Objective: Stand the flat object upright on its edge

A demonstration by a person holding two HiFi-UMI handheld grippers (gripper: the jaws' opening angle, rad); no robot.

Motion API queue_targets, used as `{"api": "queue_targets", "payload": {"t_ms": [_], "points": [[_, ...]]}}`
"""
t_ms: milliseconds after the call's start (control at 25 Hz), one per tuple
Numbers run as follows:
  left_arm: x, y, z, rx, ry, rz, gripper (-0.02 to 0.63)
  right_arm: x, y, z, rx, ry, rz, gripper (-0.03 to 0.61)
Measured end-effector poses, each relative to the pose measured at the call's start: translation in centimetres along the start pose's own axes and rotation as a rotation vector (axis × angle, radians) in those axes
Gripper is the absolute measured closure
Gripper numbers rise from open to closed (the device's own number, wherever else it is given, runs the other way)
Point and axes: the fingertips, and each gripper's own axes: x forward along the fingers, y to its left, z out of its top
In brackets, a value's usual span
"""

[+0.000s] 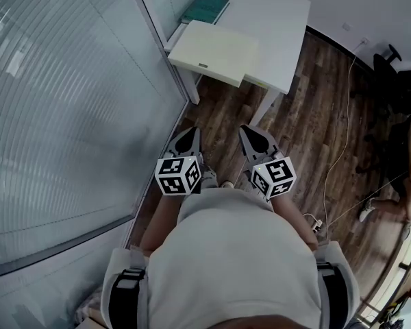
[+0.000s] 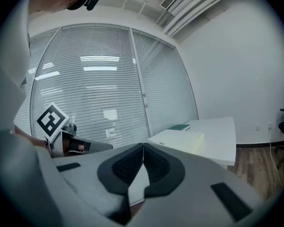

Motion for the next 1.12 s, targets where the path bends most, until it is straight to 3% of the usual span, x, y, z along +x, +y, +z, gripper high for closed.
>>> {"api": "queue_targets", "payload": {"t_ms": [480, 1120], "points": [[1.6, 1.9, 0.4, -0.016, 0.003, 0.002, 0.592, 1.9, -0.4, -0.2, 0.008, 0.015, -0.008, 0.558], [7.1, 6.1, 3.2, -0.027, 0.010, -0.018, 0.592, 9.9, -1.2, 1.9, -0.011, 0.019, 0.071, 0.558]]}}
